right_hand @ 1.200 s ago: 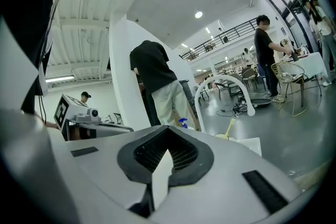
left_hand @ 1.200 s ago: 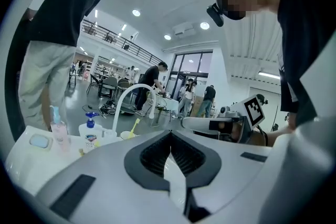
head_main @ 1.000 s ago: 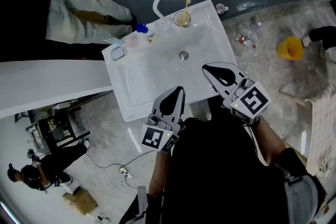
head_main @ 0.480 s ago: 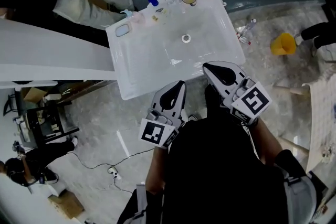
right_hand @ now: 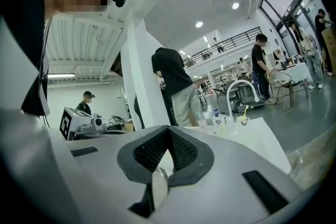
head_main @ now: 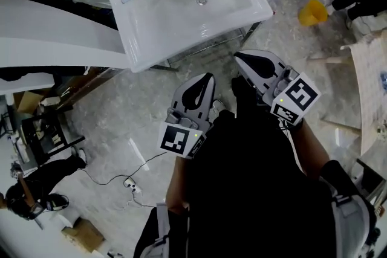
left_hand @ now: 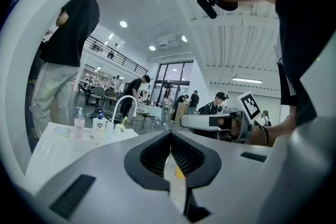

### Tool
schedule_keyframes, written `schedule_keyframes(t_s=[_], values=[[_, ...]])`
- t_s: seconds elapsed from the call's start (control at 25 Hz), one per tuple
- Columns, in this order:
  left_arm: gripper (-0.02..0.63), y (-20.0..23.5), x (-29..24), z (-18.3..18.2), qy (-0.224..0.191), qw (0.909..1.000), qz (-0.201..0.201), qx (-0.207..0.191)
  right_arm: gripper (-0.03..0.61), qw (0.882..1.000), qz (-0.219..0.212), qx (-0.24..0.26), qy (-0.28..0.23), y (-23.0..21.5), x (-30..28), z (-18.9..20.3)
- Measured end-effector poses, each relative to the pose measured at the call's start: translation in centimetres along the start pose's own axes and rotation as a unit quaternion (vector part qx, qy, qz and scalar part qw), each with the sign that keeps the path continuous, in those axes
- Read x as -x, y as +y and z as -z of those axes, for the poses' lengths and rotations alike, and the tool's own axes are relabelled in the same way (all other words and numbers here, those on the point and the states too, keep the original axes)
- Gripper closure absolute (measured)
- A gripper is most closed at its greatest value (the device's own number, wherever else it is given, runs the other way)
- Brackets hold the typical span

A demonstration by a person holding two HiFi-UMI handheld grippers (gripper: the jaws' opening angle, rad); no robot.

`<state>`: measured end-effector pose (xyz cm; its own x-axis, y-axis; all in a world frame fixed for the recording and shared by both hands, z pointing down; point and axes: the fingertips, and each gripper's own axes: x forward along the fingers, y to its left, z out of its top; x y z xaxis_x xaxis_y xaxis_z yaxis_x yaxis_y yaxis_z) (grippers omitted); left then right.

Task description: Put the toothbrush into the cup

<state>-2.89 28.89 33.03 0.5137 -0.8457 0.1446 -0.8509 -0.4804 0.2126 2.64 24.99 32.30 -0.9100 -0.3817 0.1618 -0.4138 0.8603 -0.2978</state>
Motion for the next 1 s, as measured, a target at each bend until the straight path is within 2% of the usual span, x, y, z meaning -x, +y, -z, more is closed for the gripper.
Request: schedule_keyframes(t_s=[0.2, 0.48, 0.64, 0.76, 1.0], values=[[0.603, -2.8, 2.7, 0.4, 0.005, 0.9999, -0.002, 0.01, 0.565, 1.0, 0.006, 0.004, -0.007, 2.4, 3.2, -0.1], [0.603, -5.6, 1.0, -0.7, -0.013, 0.9999, 0.009, 0.005, 0.565, 1.0, 0.01, 0.021, -0.011, 2.7, 6.0, -0.8], [0.601, -7.8, 0.5, -0.7, -0.019, 0.9996, 0.021, 0.001, 0.565, 1.0, 0.006, 0.019, 0.0, 2.9, 8.2, 0.2], [0.603, -8.7, 0.2, -0.4, -0.008, 0.9999, 0.007, -0.004, 0.565, 1.0, 0.007, 0.004, -0.002, 2.4, 9.8, 0.8], [0.603, -10.9, -0.3, 0.4, 0.007, 0.9995, 0.031, -0.004, 0.565, 1.0, 0.002, 0.006, -0.013, 3.1, 11.2, 0.6]])
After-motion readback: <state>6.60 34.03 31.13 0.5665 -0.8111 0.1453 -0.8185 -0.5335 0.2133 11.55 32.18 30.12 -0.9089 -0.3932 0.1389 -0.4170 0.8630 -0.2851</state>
